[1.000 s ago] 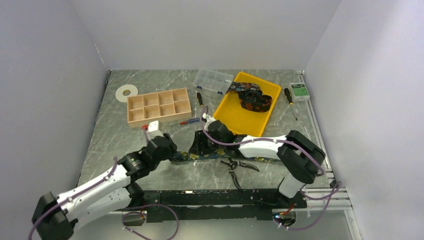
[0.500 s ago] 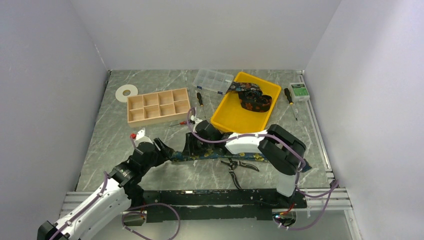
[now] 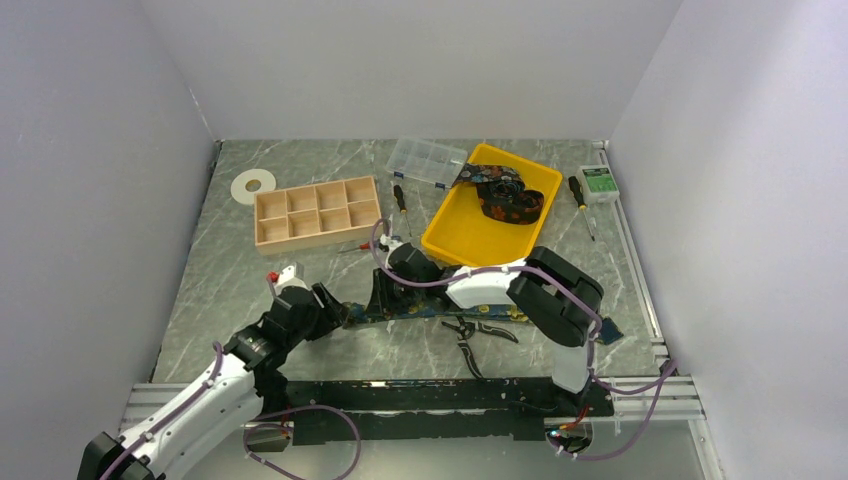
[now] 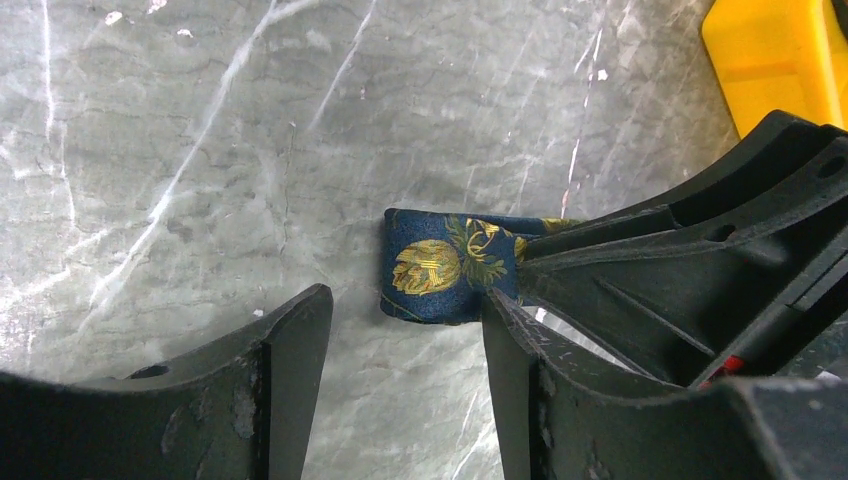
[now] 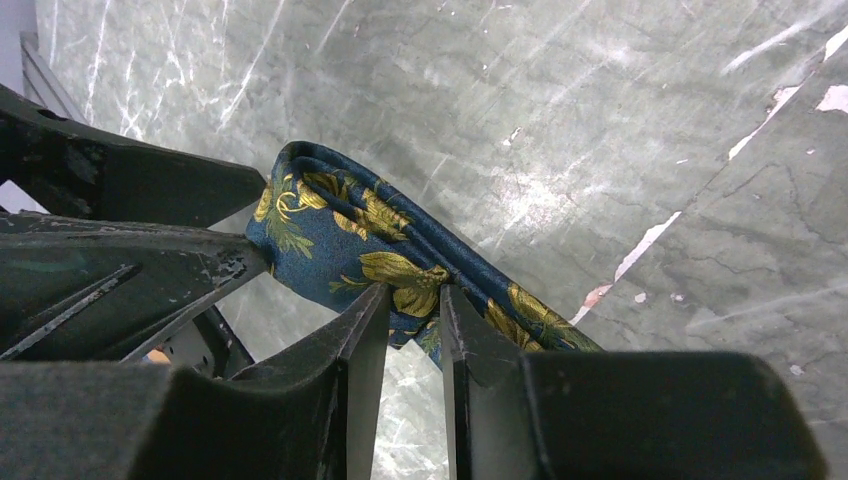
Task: Roll the ties
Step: Roll the tie at the center of the board.
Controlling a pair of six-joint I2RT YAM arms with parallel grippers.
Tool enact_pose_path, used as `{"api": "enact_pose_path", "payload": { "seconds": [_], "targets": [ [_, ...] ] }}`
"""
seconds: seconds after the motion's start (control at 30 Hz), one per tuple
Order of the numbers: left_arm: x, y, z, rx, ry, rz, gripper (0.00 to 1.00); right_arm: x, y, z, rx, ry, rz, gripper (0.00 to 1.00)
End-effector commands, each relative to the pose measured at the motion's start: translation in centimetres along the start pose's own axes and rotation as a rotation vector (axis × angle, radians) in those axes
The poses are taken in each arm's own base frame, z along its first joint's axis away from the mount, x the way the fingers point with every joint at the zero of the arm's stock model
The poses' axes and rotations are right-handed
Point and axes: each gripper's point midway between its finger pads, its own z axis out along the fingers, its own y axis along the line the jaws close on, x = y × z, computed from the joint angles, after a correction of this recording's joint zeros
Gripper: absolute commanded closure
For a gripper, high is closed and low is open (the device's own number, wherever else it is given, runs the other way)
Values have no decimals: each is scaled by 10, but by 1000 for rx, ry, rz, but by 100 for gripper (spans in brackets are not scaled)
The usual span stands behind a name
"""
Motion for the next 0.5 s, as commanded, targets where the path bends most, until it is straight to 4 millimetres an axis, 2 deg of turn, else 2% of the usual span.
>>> {"api": "enact_pose_path", "payload": {
  "seconds": [0.0, 0.33, 0.47],
  "targets": [
    [-2, -9, 3, 41, -5, -12, 38, 1, 5, 5, -11, -7, -28, 71],
    [-2, -8, 7, 55, -7, -26, 39, 18, -14, 8, 75, -6, -99, 72],
    [3, 1, 10, 10, 23, -22, 49, 22, -21, 6, 103, -10, -115, 73]
  ]
}}
